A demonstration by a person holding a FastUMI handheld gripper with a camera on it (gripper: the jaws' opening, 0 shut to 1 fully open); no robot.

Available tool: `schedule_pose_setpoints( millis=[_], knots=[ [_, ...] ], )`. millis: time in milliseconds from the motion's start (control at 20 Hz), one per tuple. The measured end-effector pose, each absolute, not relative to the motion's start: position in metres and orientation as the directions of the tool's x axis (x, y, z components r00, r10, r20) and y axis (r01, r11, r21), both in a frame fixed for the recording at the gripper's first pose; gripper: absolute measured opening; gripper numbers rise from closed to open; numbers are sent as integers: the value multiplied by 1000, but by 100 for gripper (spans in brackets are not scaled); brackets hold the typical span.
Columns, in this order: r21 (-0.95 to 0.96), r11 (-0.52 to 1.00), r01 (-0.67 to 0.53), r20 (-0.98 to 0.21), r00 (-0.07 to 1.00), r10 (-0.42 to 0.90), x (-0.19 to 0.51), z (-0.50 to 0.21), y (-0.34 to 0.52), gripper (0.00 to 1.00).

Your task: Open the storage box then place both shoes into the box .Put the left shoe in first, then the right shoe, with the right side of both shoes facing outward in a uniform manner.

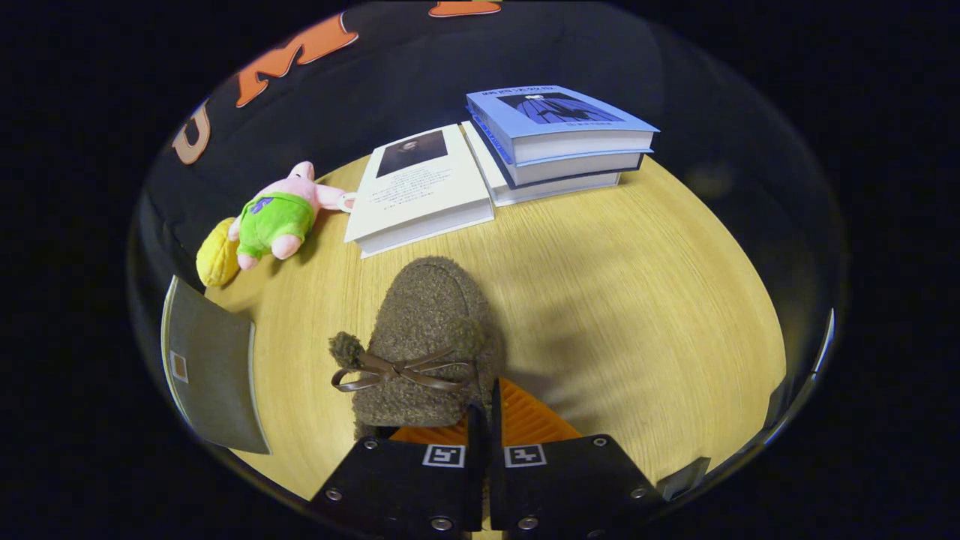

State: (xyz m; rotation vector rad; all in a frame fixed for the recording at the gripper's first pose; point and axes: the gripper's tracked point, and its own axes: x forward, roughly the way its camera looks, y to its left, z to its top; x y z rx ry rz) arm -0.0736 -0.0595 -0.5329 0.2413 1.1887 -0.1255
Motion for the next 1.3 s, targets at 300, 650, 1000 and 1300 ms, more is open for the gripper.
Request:
schedule_pose_setpoints(
  millis=[300,650,1000,1300],
  knots=[
    [123,976,180,-911,411,39,-63,-481,-24,5],
    [143,977,158,-892,449,58,-53,-424,25,5],
    [192,975,114,-885,450,122,-50,-385,98,4],
    [242,969,47,-868,456,195,-45,-358,172,5]
  ],
)
